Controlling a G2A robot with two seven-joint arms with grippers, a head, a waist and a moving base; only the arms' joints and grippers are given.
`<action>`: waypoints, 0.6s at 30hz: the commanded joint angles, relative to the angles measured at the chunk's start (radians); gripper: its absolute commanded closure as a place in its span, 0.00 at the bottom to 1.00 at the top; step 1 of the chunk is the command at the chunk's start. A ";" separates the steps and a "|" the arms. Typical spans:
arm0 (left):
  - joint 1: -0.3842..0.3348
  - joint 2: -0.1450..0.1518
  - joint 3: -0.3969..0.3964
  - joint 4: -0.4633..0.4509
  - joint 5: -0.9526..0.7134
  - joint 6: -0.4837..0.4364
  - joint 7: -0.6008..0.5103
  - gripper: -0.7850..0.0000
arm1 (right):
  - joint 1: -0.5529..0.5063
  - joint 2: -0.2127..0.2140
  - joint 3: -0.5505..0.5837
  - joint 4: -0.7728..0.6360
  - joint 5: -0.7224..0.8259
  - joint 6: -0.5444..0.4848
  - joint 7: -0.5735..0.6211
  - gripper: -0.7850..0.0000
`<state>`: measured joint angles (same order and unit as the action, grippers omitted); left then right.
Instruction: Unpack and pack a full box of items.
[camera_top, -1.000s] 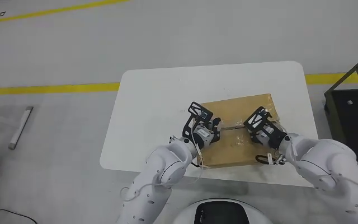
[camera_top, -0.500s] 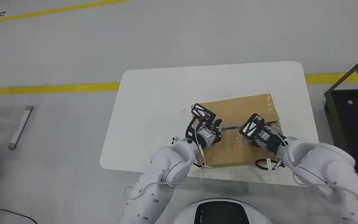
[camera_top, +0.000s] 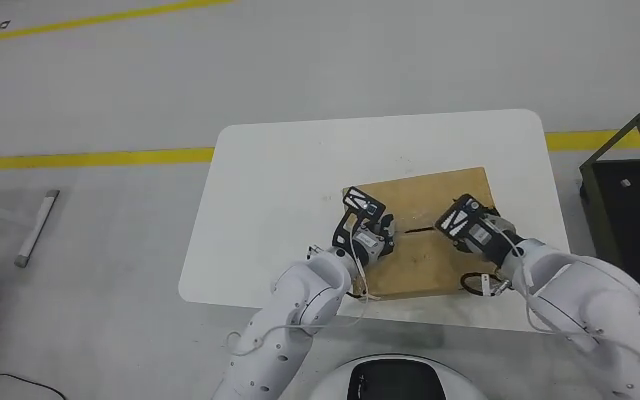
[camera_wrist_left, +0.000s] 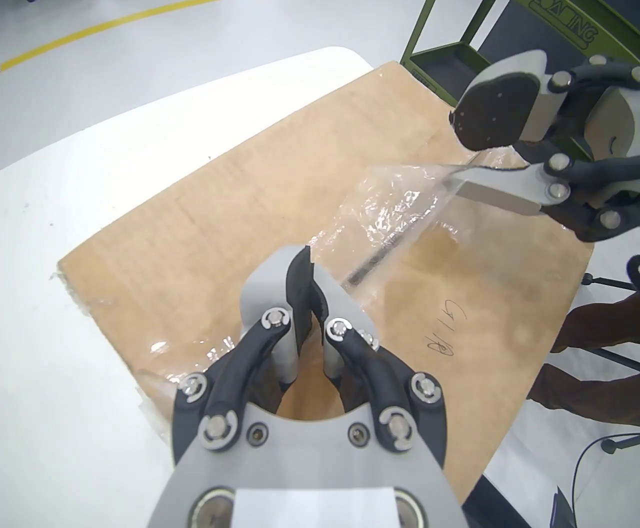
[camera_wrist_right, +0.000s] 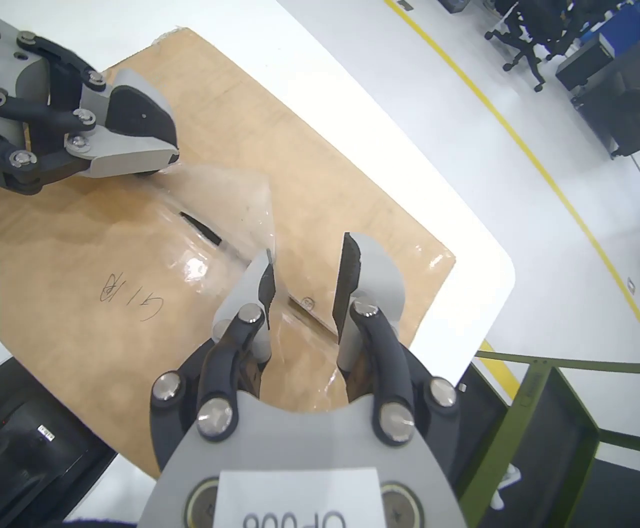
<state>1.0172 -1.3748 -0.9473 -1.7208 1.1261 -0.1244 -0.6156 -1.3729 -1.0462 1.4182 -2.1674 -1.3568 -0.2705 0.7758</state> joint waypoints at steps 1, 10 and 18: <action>0.002 0.000 -0.001 -0.002 0.000 0.000 -0.001 1.00 | -0.005 -0.001 0.010 -0.003 -0.004 0.017 -0.020 0.66; 0.009 -0.002 -0.004 -0.012 0.006 -0.001 -0.004 1.00 | -0.036 -0.002 0.088 -0.003 -0.025 0.084 -0.086 0.64; 0.014 -0.002 -0.008 -0.021 0.009 -0.009 -0.006 1.00 | -0.075 -0.002 0.202 -0.016 -0.026 0.141 -0.096 0.65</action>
<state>1.0303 -1.3769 -0.9549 -1.7411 1.1350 -0.1318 -0.6213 -1.4408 -1.0480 1.5987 -2.1793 -1.3866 -0.1397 0.6787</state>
